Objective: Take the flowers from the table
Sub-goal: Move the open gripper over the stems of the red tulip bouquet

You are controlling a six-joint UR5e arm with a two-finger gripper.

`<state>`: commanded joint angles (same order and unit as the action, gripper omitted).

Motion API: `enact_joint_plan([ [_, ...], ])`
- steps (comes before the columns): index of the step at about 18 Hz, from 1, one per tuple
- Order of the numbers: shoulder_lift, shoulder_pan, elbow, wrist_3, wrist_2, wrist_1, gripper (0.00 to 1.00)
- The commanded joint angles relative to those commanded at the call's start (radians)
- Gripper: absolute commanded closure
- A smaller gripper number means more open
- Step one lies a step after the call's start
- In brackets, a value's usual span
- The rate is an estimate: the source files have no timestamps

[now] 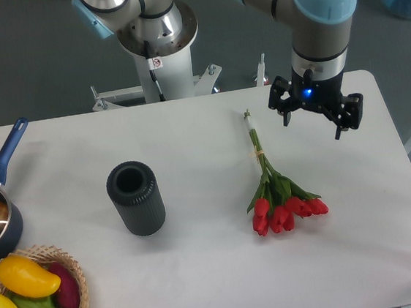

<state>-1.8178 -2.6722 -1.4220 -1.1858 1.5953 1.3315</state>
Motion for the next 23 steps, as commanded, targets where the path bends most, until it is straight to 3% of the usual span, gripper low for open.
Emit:
enact_joint_plan([
  [7, 0.003, -0.006, -0.02, 0.035, -0.02, 0.0, 0.0],
  [11, 0.029, -0.023, -0.087, 0.048, -0.021, -0.014, 0.0],
  [16, 0.072, -0.038, -0.215, 0.048, -0.018, -0.104, 0.0],
  [23, 0.063, -0.084, -0.284, 0.132, -0.021, -0.103, 0.0],
])
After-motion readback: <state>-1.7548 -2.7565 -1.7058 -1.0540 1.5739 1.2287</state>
